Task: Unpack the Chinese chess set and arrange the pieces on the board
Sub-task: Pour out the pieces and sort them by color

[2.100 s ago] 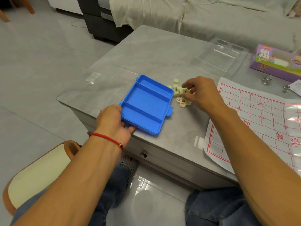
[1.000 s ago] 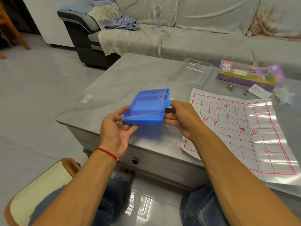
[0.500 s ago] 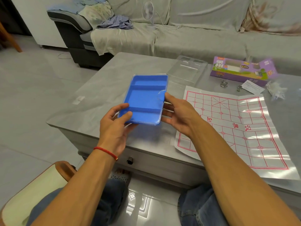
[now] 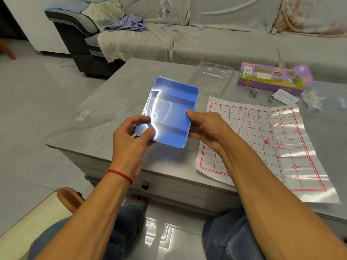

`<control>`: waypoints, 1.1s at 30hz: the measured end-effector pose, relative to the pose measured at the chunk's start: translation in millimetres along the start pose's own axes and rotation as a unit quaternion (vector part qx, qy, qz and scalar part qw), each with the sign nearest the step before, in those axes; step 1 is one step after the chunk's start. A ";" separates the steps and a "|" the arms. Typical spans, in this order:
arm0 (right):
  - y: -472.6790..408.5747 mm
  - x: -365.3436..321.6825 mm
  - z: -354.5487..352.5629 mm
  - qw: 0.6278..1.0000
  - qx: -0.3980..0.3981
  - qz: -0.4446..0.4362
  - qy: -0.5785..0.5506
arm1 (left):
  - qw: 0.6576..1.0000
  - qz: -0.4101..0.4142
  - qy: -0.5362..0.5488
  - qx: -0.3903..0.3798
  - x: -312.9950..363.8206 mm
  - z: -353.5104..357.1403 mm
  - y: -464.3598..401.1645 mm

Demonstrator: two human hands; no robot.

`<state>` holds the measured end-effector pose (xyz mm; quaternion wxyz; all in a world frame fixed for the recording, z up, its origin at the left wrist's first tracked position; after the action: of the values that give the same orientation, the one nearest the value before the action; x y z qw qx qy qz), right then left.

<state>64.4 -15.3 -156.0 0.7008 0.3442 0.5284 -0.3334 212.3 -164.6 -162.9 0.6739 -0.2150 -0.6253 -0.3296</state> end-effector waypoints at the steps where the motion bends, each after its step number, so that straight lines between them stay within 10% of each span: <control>1: -0.5 0.9 -0.8 1.000 0.009 0.000 0.010 | 1.000 0.000 -0.007 0.004 -1.2 1.2 0.0; 22: -35.3 -14.9 -36.4 0.960 0.107 -0.138 0.218 | 0.971 -0.144 0.124 0.143 23.5 31.0 -180.5; 29: -51.0 -12.2 -33.0 0.921 0.075 -0.165 0.345 | 0.969 -0.163 0.027 0.187 9.3 30.9 -246.6; 33: -53.7 -6.8 -27.8 0.894 0.056 -0.167 0.413 | 0.939 -0.086 -0.229 0.242 3.6 24.0 -259.3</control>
<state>4.1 -20.4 -162.1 0.3331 0.3966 0.8002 -0.3025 10.6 -327.3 -188.1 0.5131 -0.0604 -0.8398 -0.1669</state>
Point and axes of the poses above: each hand's wrist, its own y-axis away from the middle knuckle, its own z-axis out of the palm, x = y × z, the point moved 4 cm from there along -y, towards the middle knuckle, and after that the axes turned 10 degrees about -z, right-handed, at the moved point
